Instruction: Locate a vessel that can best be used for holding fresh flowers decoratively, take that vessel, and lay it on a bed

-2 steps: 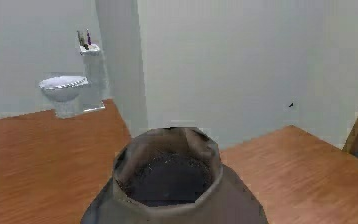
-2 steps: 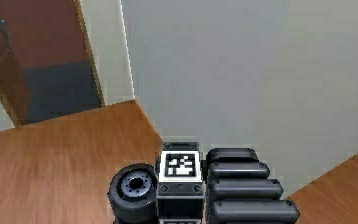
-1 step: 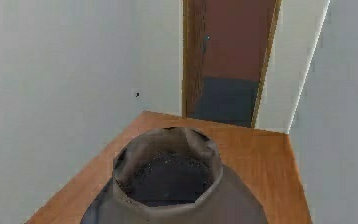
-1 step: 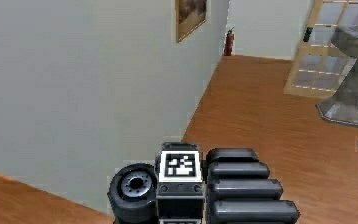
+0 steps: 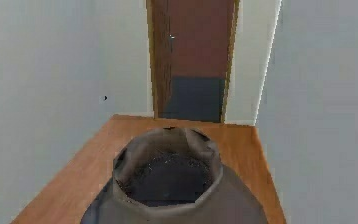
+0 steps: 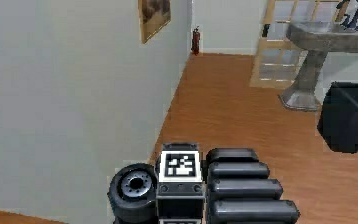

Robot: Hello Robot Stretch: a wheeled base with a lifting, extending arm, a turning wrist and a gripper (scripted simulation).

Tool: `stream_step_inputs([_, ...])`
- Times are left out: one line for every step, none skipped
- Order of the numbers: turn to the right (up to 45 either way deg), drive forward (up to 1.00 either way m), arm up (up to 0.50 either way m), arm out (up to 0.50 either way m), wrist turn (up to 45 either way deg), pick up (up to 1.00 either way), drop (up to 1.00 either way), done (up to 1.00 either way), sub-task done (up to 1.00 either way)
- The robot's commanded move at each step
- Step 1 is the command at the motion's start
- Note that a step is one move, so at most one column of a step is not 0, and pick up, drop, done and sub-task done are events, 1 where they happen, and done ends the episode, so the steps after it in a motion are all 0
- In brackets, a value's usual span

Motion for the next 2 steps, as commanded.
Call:
stream_step_inputs([0.0,1.00,0.00,0.00,0.0,0.00,0.00,0.00,0.00])
stream_step_inputs([0.0,1.00,0.00,0.00,0.0,0.00,0.00,0.00,0.00])
